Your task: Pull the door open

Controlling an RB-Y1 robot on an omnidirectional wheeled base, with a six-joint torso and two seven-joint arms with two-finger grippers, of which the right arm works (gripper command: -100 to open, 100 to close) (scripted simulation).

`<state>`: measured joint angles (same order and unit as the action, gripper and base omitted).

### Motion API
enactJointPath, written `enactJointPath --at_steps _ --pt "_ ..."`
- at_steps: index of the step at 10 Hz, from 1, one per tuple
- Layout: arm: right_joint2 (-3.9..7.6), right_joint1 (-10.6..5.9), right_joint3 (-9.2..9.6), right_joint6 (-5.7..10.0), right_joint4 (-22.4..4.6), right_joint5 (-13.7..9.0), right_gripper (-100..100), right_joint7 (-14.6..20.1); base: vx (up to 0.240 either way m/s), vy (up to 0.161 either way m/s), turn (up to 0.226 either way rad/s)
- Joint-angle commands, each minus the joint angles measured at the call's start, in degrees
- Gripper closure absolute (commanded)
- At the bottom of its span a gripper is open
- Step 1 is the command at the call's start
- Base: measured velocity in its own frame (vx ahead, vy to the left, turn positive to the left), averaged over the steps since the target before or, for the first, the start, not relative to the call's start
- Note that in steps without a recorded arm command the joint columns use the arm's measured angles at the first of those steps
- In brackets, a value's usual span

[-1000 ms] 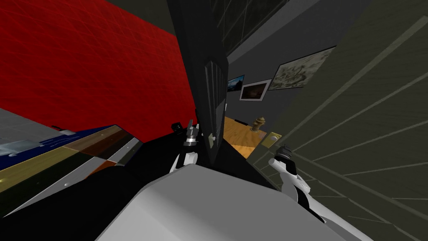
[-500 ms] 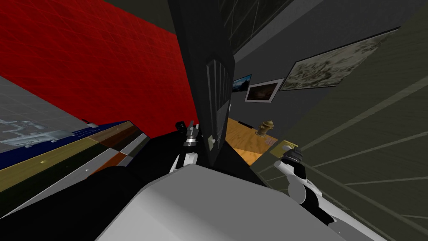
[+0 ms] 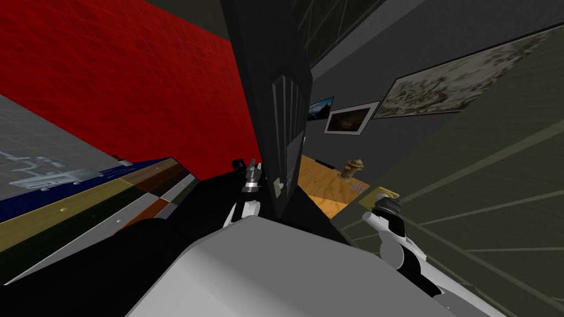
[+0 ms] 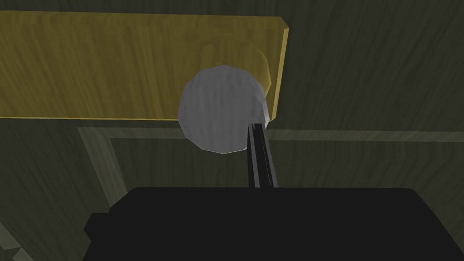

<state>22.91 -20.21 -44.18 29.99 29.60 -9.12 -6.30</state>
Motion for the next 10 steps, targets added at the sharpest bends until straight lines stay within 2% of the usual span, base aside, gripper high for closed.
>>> enactJointPath --at_steps 1,4,5,10 --pt "0.03 -0.03 0.00 0.05 0.02 0.00 100 0.00 0.000 0.000 0.000" --pt "0.03 -0.03 0.00 0.05 0.02 0.00 100 0.00 0.000 0.000 0.000" --pt "-0.08 -0.16 -0.07 0.02 0.10 -0.08 -100 0.03 -0.085 0.094 0.005" --pt "-0.42 -0.58 -0.30 -0.09 0.35 -0.33 -100 0.12 -0.129 0.175 -0.027"
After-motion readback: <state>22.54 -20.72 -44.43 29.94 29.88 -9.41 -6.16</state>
